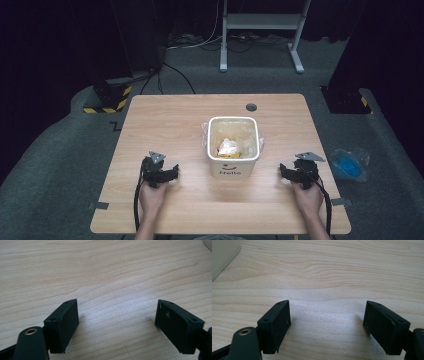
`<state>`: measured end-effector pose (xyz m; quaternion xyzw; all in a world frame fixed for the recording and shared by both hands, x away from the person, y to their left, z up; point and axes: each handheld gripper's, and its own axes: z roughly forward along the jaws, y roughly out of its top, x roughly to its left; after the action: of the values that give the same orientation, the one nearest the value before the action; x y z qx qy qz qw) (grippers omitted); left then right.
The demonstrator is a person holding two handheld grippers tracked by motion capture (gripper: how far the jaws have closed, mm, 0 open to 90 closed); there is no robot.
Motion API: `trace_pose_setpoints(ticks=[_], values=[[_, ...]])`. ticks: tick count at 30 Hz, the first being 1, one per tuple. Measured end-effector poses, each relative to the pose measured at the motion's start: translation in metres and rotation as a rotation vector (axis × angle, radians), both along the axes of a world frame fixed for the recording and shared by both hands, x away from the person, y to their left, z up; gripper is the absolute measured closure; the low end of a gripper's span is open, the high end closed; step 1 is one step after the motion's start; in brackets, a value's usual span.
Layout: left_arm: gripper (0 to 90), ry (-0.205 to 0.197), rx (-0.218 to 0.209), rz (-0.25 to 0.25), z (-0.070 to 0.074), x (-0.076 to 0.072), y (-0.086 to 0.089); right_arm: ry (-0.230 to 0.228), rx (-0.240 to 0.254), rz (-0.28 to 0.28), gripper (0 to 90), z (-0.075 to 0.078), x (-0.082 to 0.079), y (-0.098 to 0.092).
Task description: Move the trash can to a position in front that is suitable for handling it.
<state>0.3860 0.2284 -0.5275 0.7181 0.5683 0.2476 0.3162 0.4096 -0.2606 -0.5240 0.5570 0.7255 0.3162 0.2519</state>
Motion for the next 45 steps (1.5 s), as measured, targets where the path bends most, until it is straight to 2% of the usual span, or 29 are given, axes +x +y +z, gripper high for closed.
trace_pose_setpoints(ticks=[8, 13, 18, 24, 30, 32, 39, 45], values=[[16.1, 0.009, -0.004, 0.017, 0.000, 0.002, -0.003, 0.007, -0.001, -0.019, 16.3, 0.000, 0.002, 0.003], [14.5, 0.016, -0.004, 0.059, 0.001, 0.003, -0.010, 0.020, -0.003, -0.027, 16.1, 0.001, 0.003, 0.006], [14.9, 0.032, -0.030, 0.047, 0.003, 0.006, -0.020, 0.015, -0.001, -0.003, 16.7, 0.001, 0.001, 0.016], [14.8, 0.014, -0.052, 0.018, 0.009, 0.008, -0.035, -0.004, 0.006, 0.019, 17.3, 0.006, -0.002, 0.027], [15.0, 0.003, -0.105, 0.011, 0.010, 0.009, -0.048, -0.013, 0.043, 0.056, 17.7, 0.014, -0.002, 0.041], [15.0, 0.012, -0.100, 0.003, 0.011, 0.012, -0.055, -0.020, 0.054, 0.065, 17.9, 0.017, -0.001, 0.048], [15.2, -0.011, -0.102, -0.022, 0.019, 0.016, -0.073, -0.025, 0.056, 0.097, 18.3, 0.021, -0.001, 0.068], [15.1, 0.017, -0.120, -0.014, 0.013, 0.021, -0.076, -0.017, 0.061, 0.115, 18.7, 0.019, 0.000, 0.076]])
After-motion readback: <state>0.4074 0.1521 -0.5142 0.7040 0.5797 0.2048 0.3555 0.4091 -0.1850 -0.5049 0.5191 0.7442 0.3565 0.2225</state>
